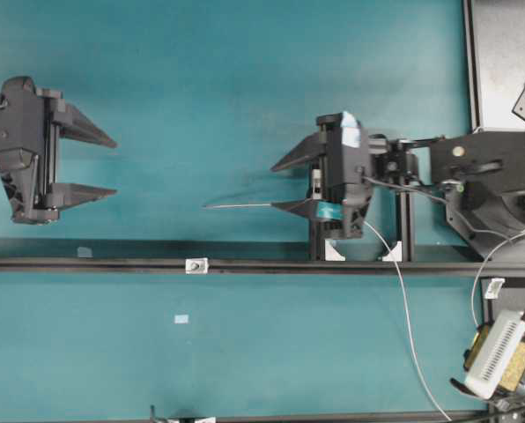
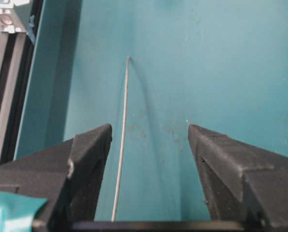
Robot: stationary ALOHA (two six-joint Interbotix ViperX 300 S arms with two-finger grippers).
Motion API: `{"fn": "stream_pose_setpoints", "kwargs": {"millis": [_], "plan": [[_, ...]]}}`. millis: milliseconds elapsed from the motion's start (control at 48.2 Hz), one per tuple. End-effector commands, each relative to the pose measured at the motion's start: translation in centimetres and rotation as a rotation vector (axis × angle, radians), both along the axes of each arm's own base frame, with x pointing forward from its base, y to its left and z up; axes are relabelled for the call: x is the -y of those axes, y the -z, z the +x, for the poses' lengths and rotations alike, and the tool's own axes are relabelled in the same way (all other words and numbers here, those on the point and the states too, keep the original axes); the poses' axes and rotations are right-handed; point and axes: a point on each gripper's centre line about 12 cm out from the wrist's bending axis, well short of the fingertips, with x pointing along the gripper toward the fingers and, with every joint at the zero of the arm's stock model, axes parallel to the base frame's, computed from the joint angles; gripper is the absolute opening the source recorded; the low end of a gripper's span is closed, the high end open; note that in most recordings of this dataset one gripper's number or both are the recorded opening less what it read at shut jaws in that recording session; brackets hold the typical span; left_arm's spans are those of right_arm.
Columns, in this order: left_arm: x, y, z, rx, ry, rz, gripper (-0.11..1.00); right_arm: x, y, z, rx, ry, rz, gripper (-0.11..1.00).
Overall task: Insert the wire into the hole on the right side and pull it with the left arm.
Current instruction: 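Lower the open right gripper around the grey wire near its tip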
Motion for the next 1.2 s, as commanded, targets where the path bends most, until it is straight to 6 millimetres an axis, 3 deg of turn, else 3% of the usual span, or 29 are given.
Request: {"fn": "stream_pose_setpoints", "kwargs": {"millis": [0,519,1183], "plan": [[-0.3,-0.7,0.6,0.029,-0.01,0.001,0.84,-0.1,-0.7,1.3,0.029,-0.001,0.002,0.71],[-0.4,-0.3,0.3,0.015,-0.012,0.002,0.84,-0.2,1.4,3.9,0.017,-0.002,0.002,0.71],[-0.6,0.4,0.7,-0.009,-0.02,0.002,0.84,-0.1,2.9,4.7,-0.02,-0.001,0.001,0.71]]}}
